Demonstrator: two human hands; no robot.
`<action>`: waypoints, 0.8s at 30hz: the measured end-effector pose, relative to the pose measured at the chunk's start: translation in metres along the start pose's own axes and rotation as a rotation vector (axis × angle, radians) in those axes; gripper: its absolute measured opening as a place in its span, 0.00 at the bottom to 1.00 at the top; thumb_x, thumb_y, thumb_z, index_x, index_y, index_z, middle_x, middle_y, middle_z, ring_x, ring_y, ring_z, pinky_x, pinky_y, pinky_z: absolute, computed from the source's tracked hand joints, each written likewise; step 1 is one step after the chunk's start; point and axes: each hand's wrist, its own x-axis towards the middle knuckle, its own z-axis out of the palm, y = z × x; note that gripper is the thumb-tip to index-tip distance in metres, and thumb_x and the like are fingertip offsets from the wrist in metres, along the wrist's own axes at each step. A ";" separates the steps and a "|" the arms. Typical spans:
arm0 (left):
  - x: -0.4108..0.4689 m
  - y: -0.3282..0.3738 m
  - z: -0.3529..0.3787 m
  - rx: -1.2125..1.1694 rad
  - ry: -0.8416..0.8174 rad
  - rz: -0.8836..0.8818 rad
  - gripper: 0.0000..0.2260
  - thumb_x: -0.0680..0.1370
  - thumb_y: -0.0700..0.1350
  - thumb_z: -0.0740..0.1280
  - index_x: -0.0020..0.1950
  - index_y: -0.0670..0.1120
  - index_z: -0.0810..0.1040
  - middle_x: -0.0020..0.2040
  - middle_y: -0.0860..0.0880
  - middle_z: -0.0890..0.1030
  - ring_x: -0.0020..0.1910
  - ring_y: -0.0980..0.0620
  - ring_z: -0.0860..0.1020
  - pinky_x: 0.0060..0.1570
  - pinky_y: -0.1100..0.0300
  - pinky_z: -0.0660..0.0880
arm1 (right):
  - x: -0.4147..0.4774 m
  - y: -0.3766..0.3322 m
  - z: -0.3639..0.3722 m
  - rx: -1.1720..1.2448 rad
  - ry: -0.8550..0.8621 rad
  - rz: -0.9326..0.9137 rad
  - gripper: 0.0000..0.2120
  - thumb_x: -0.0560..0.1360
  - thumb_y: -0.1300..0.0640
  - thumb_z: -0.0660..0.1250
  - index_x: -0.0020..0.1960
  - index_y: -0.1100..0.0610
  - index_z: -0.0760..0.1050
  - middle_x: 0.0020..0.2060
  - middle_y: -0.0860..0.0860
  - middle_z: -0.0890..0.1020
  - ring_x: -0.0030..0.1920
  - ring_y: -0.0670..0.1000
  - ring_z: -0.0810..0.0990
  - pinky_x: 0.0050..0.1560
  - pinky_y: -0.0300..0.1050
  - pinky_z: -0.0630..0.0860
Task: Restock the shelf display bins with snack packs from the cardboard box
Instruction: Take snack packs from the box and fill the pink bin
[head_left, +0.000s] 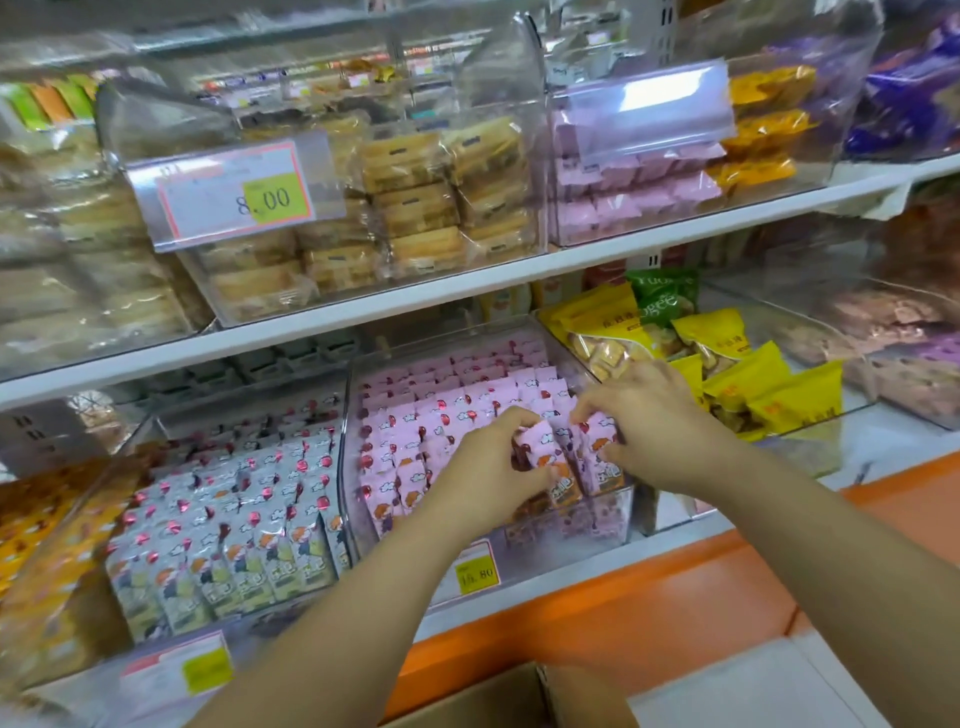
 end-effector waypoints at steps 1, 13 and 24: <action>0.002 0.000 0.004 0.028 -0.018 0.014 0.23 0.75 0.51 0.71 0.68 0.51 0.68 0.62 0.48 0.75 0.37 0.55 0.69 0.34 0.69 0.63 | 0.001 -0.002 0.000 -0.006 -0.003 -0.002 0.17 0.74 0.56 0.68 0.61 0.44 0.72 0.46 0.43 0.72 0.66 0.52 0.60 0.71 0.49 0.49; 0.016 0.007 0.016 0.162 -0.033 0.054 0.22 0.75 0.48 0.71 0.65 0.46 0.69 0.52 0.47 0.76 0.39 0.53 0.70 0.36 0.60 0.64 | 0.001 0.004 0.015 -0.002 0.030 -0.021 0.15 0.74 0.53 0.69 0.57 0.43 0.70 0.36 0.38 0.60 0.60 0.49 0.61 0.61 0.48 0.54; 0.009 0.012 0.015 0.125 0.001 0.081 0.25 0.72 0.46 0.75 0.66 0.48 0.70 0.59 0.47 0.69 0.55 0.49 0.72 0.51 0.60 0.68 | -0.014 -0.007 0.021 -0.153 0.237 -0.102 0.25 0.57 0.55 0.81 0.52 0.47 0.77 0.48 0.43 0.81 0.48 0.53 0.75 0.43 0.48 0.55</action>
